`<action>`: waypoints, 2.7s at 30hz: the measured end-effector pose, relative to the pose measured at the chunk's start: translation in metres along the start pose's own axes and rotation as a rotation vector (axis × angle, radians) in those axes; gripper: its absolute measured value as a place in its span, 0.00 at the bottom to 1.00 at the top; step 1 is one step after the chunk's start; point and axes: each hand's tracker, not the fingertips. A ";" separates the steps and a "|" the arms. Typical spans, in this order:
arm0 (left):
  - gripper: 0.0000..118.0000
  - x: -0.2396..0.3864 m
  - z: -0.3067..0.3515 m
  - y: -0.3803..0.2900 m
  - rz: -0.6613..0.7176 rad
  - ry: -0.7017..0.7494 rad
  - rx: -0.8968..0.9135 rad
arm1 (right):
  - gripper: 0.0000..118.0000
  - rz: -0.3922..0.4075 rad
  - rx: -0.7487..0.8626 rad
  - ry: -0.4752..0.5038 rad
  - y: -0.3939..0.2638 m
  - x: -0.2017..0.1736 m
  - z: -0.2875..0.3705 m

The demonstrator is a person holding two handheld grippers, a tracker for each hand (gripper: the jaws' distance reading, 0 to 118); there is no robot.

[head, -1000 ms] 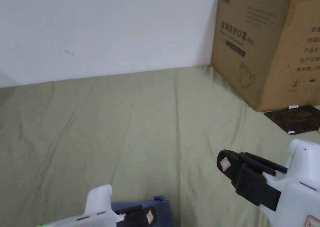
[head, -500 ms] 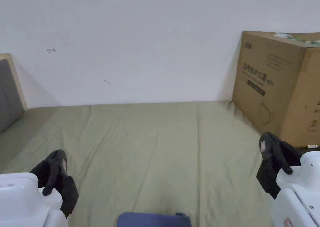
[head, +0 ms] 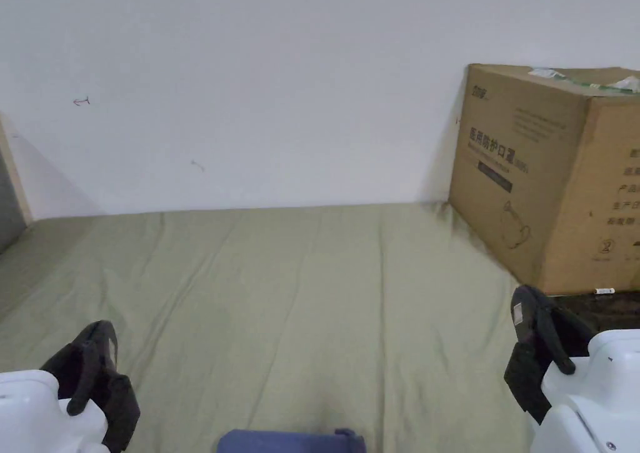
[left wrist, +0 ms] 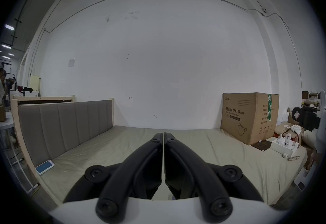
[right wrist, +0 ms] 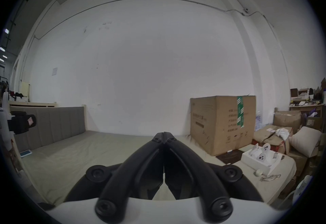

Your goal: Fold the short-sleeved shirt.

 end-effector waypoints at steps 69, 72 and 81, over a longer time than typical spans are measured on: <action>0.27 -0.321 -0.248 -0.121 -0.115 0.074 -1.162 | 0.00 -0.395 -0.984 0.381 -0.095 -0.064 -0.107; 0.97 -0.334 -0.247 -0.119 -0.209 0.161 -1.108 | 0.00 -0.405 -1.014 0.369 -0.101 -0.069 -0.108; 0.96 -0.271 -0.180 -0.045 0.049 0.063 -0.746 | 0.00 -0.359 -0.972 0.349 -0.090 -0.069 -0.101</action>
